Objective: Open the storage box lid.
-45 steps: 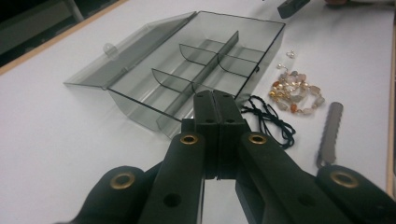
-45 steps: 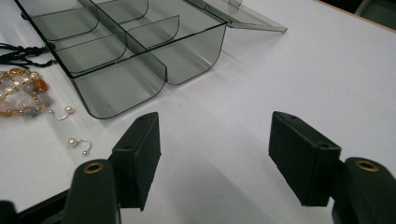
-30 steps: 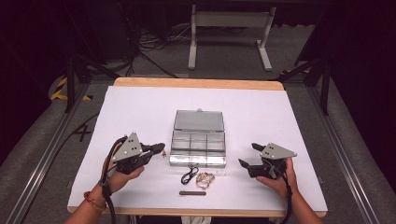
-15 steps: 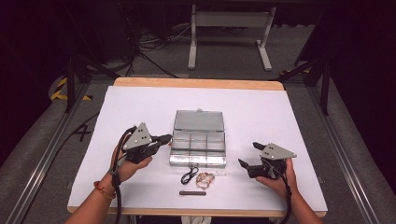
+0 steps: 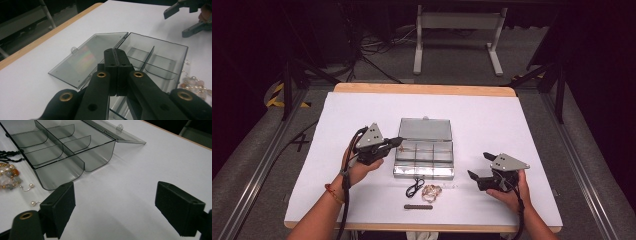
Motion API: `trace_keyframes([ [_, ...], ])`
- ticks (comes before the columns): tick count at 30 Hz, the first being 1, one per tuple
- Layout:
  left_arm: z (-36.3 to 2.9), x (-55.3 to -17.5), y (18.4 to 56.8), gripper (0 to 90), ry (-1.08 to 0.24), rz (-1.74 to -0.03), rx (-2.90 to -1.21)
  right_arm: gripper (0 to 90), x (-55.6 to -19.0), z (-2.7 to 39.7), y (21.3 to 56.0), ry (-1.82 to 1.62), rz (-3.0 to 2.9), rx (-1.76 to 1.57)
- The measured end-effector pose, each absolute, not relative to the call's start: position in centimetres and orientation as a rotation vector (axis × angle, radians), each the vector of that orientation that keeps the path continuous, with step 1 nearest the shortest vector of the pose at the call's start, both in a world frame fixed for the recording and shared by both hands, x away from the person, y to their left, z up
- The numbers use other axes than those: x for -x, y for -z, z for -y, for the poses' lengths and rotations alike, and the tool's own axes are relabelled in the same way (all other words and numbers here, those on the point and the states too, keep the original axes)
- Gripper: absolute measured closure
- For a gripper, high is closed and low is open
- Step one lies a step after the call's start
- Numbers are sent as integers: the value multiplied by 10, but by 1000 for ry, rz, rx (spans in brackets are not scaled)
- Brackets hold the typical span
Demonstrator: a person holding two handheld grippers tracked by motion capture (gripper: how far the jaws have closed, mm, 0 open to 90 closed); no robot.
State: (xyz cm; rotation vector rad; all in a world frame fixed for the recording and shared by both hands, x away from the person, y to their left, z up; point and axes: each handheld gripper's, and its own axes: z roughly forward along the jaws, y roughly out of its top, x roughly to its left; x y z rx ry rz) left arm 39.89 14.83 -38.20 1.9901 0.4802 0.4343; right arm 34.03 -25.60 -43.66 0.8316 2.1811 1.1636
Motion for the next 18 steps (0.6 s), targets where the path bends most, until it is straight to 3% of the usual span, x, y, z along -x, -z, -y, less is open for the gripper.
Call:
trace_keyframes([
  [18,-135,-425,417,897,-404,-537,-2053,170,-340,257,437,-1151,-2180,-831],
])
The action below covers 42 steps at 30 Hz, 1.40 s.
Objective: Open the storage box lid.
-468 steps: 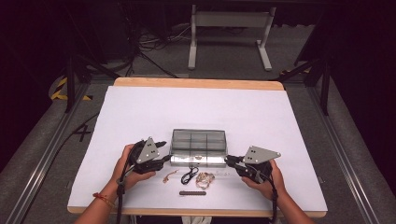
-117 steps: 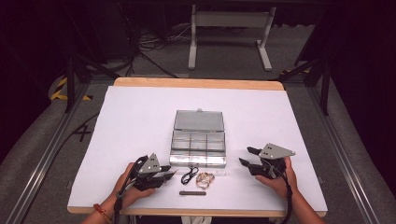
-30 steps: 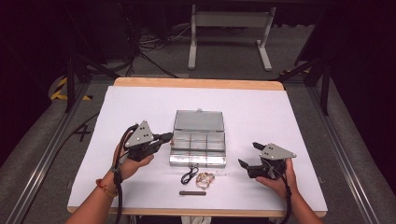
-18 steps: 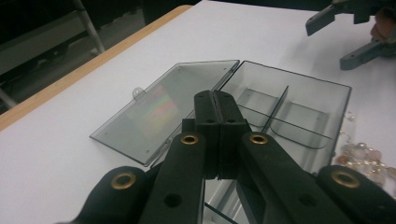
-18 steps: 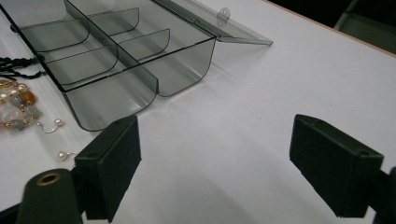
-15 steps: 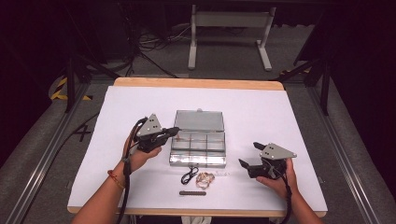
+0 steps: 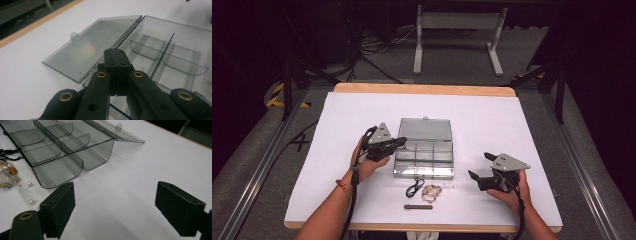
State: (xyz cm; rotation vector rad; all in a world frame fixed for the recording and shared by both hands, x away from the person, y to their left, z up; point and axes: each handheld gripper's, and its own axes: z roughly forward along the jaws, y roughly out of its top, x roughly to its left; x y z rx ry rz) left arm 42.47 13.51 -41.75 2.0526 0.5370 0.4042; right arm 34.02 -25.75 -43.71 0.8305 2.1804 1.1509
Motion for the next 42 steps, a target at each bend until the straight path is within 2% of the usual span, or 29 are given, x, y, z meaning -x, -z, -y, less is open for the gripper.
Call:
trace_keyframes([
  [24,-122,-430,438,894,-394,-521,-2157,170,-339,257,437,-1137,-2175,-824],
  [36,-122,-429,439,863,-398,-512,-2164,171,-339,258,436,-1131,-2177,-820],
  [42,-123,-428,438,804,-419,-528,-2158,171,-339,258,436,-1128,-2177,-816],
])
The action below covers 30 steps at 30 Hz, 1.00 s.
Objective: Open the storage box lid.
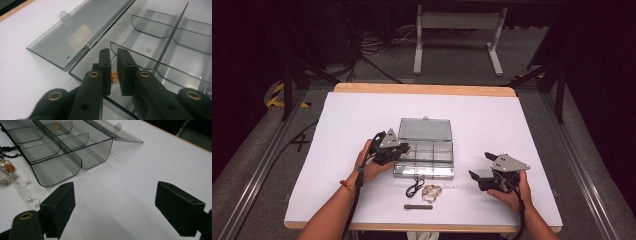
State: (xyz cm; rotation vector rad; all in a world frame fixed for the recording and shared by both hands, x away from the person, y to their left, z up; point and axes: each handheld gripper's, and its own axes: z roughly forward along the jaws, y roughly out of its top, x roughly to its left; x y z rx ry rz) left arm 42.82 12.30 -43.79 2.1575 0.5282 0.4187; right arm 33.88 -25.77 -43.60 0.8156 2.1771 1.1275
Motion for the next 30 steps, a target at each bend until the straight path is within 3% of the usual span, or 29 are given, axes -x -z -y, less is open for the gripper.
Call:
trace_keyframes([
  [18,-136,-415,418,589,-466,-525,-2065,196,-338,257,436,-1123,-2191,-803],
  [21,-138,-412,414,577,-473,-513,-2051,262,-339,258,436,-1168,-2200,-810],
  [30,-144,-400,403,529,-495,-498,-2026,328,-336,256,434,-1175,-2213,-780],
])
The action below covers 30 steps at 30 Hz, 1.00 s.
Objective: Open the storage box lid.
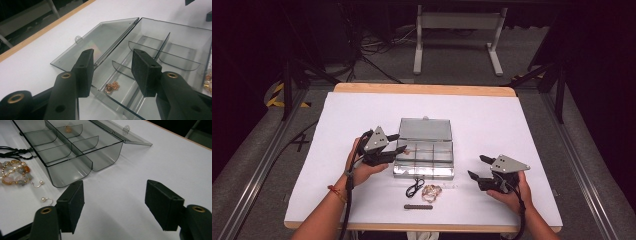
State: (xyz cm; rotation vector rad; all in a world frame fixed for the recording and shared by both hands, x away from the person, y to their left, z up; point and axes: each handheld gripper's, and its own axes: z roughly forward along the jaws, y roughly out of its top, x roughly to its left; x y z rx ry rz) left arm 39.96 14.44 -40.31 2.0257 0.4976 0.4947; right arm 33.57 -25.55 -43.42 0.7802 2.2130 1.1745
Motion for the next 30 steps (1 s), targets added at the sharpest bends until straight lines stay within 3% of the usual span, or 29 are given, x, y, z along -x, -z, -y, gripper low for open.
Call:
trace_keyframes([
  [11,-149,-370,395,409,-540,-403,-2041,387,-334,253,434,-1197,-2255,-768],
  [21,-177,-351,402,302,-556,-446,-2047,402,-333,246,435,-1215,-2316,-771],
  [30,-189,-334,422,232,-466,-478,-2087,455,-327,233,433,-1221,-2389,-696],
])
